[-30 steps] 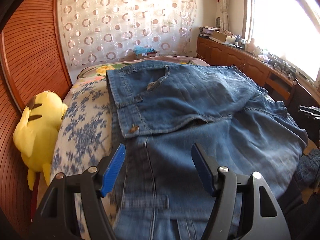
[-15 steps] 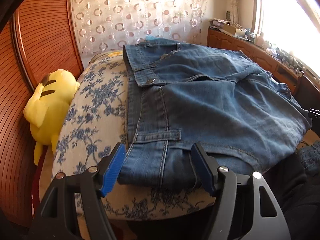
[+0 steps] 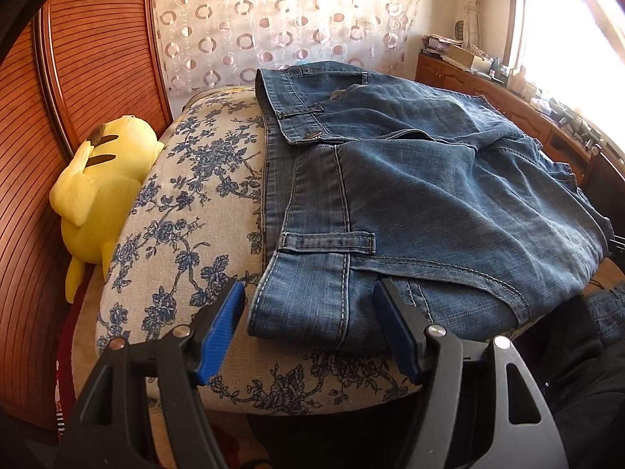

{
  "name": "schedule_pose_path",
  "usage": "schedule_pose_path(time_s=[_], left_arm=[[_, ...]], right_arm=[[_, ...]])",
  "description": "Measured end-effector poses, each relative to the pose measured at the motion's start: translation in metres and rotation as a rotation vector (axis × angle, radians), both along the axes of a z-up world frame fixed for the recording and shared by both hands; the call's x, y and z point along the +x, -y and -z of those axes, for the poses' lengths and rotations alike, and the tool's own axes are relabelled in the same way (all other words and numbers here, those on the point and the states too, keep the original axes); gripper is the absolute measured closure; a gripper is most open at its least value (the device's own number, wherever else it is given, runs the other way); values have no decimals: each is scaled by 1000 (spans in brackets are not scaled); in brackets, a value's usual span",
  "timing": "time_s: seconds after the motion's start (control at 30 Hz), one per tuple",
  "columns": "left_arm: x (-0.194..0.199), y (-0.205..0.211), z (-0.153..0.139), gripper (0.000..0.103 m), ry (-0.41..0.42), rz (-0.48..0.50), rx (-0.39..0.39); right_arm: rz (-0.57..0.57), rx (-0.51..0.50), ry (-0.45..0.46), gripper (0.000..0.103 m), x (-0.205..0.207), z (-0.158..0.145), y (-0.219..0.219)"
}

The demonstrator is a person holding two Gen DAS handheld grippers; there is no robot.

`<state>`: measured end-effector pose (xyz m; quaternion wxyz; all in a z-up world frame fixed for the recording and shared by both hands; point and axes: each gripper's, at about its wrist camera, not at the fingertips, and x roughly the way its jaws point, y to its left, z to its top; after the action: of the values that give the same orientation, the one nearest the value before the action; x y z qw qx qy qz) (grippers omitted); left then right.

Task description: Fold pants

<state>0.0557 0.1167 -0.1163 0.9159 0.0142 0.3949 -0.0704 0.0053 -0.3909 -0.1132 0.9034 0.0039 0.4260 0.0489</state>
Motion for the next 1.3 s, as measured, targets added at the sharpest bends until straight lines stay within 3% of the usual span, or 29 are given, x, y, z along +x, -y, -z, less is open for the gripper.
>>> schedule_pose_path(time_s=[0.23,0.33,0.4,0.5,0.73,0.9,1.1,1.3], left_arm=[[-2,0,1,46,2,15,-8],[-3,-3,1,47,0,15,-15],[-4,-4,1,47,-3,16,-17],[-6,-5,1,47,-6,14,-19],[-9,-8,0,48,-2,15,-36],[-11,-10,3,69,-4,27,-71],[-16,-11,-2,88,19,35,-96],[-32,-17,-20,92,60,24,-95]], right_arm=[[-28,27,-7,48,-1,-2,-5],[-38,36,-16,63,0,-1,-8],[-42,34,-17,87,1,-2,-9],[-52,27,12,97,-1,-10,-11],[-23,38,117,100,-1,-39,-6],[-24,34,126,100,5,-40,-8],[-22,35,132,100,7,-41,-8],[-26,36,142,100,3,-47,-7]])
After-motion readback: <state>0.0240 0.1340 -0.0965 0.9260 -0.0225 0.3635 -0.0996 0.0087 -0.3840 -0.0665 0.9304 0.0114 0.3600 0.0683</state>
